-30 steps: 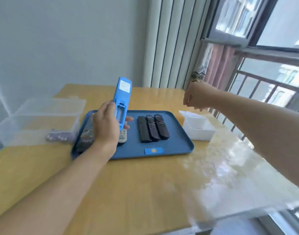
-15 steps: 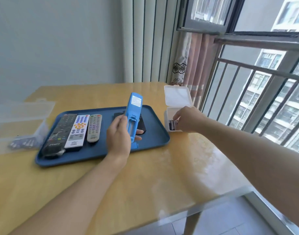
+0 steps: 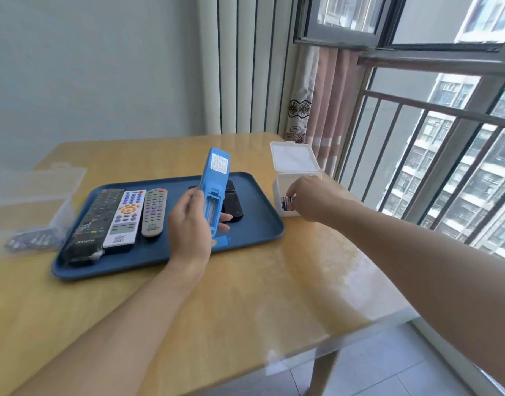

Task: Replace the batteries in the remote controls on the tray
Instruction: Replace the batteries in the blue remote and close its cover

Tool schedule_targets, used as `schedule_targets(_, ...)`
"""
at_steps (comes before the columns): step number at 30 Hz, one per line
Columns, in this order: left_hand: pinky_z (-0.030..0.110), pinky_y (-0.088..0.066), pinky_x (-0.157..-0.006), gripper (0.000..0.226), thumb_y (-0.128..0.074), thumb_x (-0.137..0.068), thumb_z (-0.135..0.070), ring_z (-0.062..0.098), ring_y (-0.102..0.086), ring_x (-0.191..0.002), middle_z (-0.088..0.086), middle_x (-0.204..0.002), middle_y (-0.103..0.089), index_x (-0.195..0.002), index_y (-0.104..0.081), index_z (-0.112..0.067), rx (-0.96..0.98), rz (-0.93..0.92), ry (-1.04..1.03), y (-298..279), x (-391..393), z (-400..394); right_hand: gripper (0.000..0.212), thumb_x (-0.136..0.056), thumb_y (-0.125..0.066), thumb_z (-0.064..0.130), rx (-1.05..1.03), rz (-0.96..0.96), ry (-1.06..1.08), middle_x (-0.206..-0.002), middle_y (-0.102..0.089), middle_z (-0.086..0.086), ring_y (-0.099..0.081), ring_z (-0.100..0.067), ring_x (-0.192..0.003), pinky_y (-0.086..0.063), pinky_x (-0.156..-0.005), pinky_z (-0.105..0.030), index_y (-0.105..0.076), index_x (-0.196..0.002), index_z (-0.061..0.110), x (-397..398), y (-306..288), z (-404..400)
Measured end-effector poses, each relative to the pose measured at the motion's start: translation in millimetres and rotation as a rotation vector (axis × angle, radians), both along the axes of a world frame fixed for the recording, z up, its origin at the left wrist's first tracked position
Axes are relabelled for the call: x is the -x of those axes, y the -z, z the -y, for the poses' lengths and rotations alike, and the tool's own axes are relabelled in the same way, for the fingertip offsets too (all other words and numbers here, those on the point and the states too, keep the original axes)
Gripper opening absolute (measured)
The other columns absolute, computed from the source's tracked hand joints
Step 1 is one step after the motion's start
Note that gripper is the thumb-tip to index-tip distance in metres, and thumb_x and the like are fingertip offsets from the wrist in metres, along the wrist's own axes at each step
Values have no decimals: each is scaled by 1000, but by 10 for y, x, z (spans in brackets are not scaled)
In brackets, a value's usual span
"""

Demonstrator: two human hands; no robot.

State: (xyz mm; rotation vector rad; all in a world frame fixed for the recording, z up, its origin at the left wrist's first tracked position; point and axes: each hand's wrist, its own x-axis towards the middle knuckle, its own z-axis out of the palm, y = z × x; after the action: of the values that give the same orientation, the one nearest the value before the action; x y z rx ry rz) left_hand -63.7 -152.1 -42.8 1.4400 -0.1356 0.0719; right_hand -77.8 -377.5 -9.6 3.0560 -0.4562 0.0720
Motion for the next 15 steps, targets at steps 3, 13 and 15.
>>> schedule_targets(3,55,-56,-69,28,-40,-108,-24,20,-72,-62,-3,-71,-73,-95,-65,-17,-1,6,8,0,4,9,22,-99,-58,17,-4,17,7,-111,-69,-10,-54,-22,-86,-29,-48,-23,-72,-114,10,-86,9,12)
schedule_targets(13,62,-55,-74,28,-40,-107,-23,22,-73,-61,-7,-72,-74,-97,-65,-18,7,3,15,0,-21,12,20,-86,-69,29,-167,-70,139,-98,-71,2,-66,-19,-90,-57,-84,-34,-74,-103,20,-384,-62,83)
schedule_targets(15,63,-54,-74,28,-40,-108,-24,21,-72,-62,-8,-70,-73,-96,-65,-18,6,-4,11,-13,-17,6,28,-88,-64,27,-152,-110,196,-104,-67,-5,-63,-22,-90,-52,-77,-29,-65,-110,9,-472,-93,97)
